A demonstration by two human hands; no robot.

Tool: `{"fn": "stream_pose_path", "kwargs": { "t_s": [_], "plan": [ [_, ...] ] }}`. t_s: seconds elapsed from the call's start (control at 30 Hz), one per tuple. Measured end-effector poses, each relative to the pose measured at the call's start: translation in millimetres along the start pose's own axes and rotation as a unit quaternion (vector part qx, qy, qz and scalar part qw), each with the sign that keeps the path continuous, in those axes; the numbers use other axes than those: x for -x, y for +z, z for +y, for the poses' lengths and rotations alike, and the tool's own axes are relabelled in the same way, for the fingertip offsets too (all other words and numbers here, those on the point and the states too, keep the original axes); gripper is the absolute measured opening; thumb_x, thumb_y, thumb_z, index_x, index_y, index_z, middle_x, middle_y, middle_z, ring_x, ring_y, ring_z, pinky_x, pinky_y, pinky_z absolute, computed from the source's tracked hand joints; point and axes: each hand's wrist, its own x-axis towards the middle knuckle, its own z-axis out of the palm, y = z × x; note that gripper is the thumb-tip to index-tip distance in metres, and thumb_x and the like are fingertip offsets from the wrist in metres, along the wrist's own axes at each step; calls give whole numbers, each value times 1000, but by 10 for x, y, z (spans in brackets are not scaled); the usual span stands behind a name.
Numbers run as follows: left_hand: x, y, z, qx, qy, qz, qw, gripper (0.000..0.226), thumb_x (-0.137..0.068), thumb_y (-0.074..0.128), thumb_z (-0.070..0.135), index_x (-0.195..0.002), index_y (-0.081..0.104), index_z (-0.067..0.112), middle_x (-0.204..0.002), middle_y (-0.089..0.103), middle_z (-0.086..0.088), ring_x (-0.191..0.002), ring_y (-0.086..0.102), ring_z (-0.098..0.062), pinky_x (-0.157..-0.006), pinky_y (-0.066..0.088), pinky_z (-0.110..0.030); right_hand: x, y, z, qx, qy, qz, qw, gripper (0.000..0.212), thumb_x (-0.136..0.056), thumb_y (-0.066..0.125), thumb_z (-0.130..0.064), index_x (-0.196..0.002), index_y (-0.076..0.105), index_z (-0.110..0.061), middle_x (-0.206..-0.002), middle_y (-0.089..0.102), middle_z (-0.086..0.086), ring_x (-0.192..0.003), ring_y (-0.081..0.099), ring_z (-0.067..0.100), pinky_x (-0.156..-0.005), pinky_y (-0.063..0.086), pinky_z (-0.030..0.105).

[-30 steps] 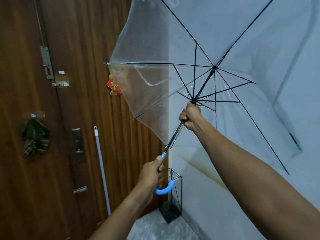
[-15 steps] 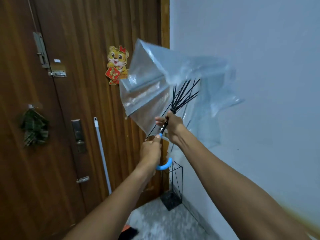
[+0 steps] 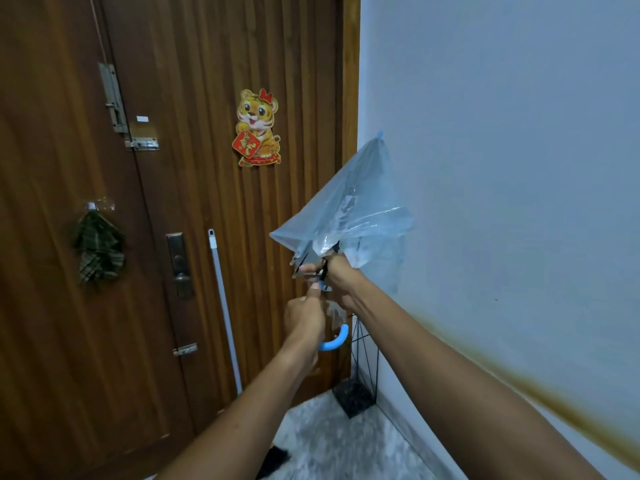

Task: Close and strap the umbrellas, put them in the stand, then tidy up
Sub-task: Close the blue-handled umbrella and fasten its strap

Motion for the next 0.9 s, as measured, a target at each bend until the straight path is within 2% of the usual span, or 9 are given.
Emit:
{"fn": "stream_pose_path", "kwargs": {
  "t_s": [0.17, 0.3, 0.4, 0.53, 0.6, 0.67, 0.77, 0.83, 0.9],
  "plan": [
    [-246, -288, 238, 13, 23, 45, 999, 43, -100, 51, 36, -80, 70, 4, -65, 68, -5, -55, 62, -20, -52, 45, -23, 195, -149, -1, 59, 26, -52, 997, 23, -106, 42, -25, -102, 63, -15, -88, 69, 6, -67, 62, 19, -64, 48, 30],
    [-403, -432, 272, -2, 62, 79, 995, 48, -102, 46, 38, -68, 61, 8, -68, 64, -10, -65, 58, -24, -62, 46, -33, 193, -430, -129, -14, -25, 118, 993, 25, -101, 39, -13, -107, 63, -8, -83, 64, 4, -65, 57, 19, -57, 41, 26],
    [-356, -441, 254, -22, 97, 101, 990, 47, -103, 44, 38, -78, 65, 4, -84, 69, -13, -69, 57, -18, -58, 40, -27, 167, -478, -363, -45, -111, 219, 968, 44, -103, 38, -39, -118, 62, -6, -86, 53, -2, -79, 52, 18, -79, 51, 39],
    [-198, -384, 212, -34, 150, 98, 983, 50, -104, 42, 39, -83, 70, 4, -90, 72, -9, -75, 60, -15, -59, 39, -25, 245, -246, -925, -64, -153, 158, 973, 91, -66, 52, -91, -123, 57, -21, -121, 60, -2, -106, 60, 23, -94, 48, 46],
    [-118, -325, 210, -26, 174, 77, 981, 52, -104, 42, 40, -80, 72, 5, -86, 73, -6, -79, 65, -18, -62, 43, -25, 289, -137, -1048, -59, -132, 117, 983, 132, -44, 67, -93, -152, 32, -26, -150, 44, 2, -133, 48, 33, -106, 41, 59],
    [-11, -252, 220, -35, 208, 55, 976, 54, -104, 41, 39, -75, 69, 4, -75, 68, -2, -68, 61, -15, -57, 40, -23, 369, 6, -1054, -46, -123, 61, 989, 137, -51, 81, -76, -158, 9, -27, -154, 37, 5, -135, 46, 37, -100, 45, 61],
    [116, -206, 220, -43, 273, 37, 960, 53, -105, 41, 34, -62, 51, 4, -54, 42, 0, -46, 35, -3, -45, 27, -18, 400, 123, -1009, -79, -147, 27, 986, 104, -66, 91, -36, -145, 25, -17, -127, 58, 8, -100, 66, 26, -64, 60, 41],
    [120, -252, 193, -49, 312, 14, 949, 51, -103, 40, 38, -60, 45, 11, -52, 35, 2, -45, 30, -5, -48, 26, -29, 350, 124, -1008, -120, -191, 53, 973, 53, -73, 83, -8, -115, 50, -11, -103, 67, 10, -83, 70, 25, -68, 63, 41],
    [114, -330, 162, -90, 343, -37, 934, 50, -97, 37, 50, -60, 45, 16, -53, 38, 0, -48, 35, -14, -52, 30, -37, 357, 100, -1032, -118, -199, 69, 970, 32, -74, 69, 3, -100, 58, -11, -96, 70, 13, -80, 70, 29, -78, 62, 45]
  ]
}}
